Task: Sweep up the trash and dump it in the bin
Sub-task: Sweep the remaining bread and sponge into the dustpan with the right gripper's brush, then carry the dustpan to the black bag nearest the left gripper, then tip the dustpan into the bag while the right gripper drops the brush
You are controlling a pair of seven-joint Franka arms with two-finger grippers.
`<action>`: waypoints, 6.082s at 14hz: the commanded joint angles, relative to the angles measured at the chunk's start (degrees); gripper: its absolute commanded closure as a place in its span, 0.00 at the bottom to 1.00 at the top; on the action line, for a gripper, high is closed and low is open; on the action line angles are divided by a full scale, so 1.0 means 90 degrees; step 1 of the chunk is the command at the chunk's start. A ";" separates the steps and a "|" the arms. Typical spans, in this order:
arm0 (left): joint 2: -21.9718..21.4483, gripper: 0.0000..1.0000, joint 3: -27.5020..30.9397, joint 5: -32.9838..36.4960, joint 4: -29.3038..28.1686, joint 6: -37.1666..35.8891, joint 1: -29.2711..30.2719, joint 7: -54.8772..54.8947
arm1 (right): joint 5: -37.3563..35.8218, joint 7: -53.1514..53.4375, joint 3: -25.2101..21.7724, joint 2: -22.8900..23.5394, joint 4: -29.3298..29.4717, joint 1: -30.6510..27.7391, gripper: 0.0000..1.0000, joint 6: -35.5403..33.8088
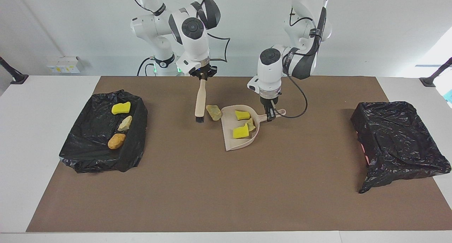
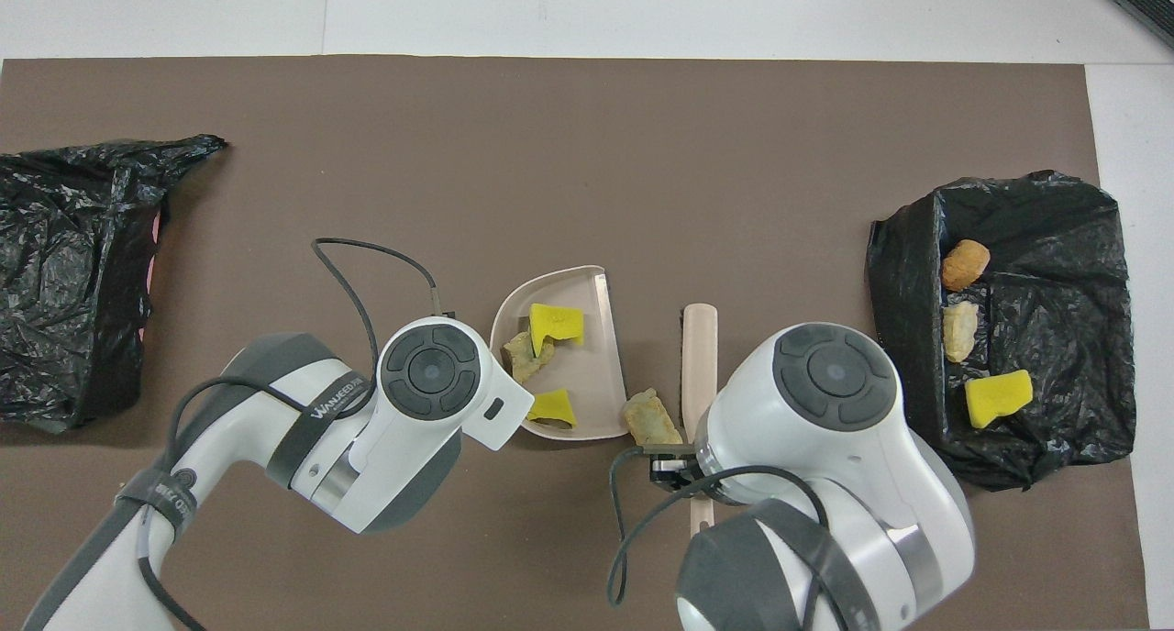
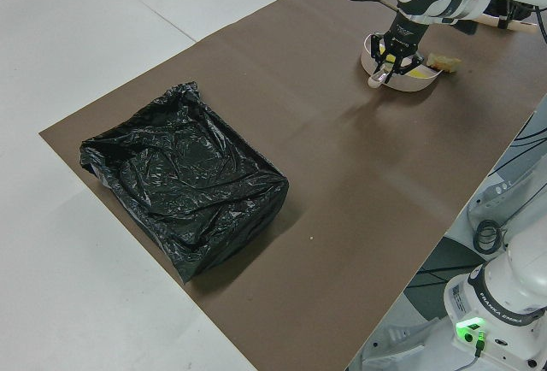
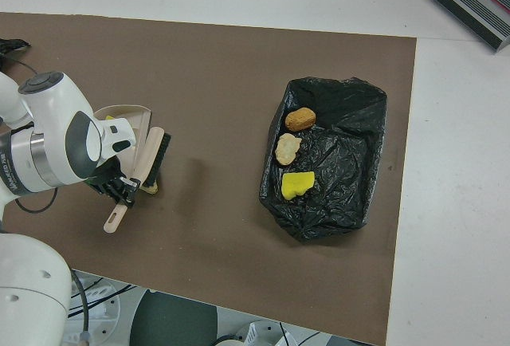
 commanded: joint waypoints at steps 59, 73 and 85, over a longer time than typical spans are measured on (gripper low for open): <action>0.1542 1.00 0.0146 0.0275 0.4707 -0.1458 0.6370 0.8315 | -0.0687 0.0705 -0.0027 0.0079 0.1247 -0.0179 0.00 0.0907; 0.0468 1.00 0.0156 0.4746 0.2930 -0.0215 0.6010 0.4529 | -0.1205 -0.1133 -0.0027 0.0167 0.2810 -0.1841 0.00 -0.0275; -0.0001 1.00 0.0117 0.5902 0.2841 -0.1317 0.5298 0.3999 | -0.1371 -0.2959 -0.1150 0.0206 0.3387 -0.1920 0.00 -0.0891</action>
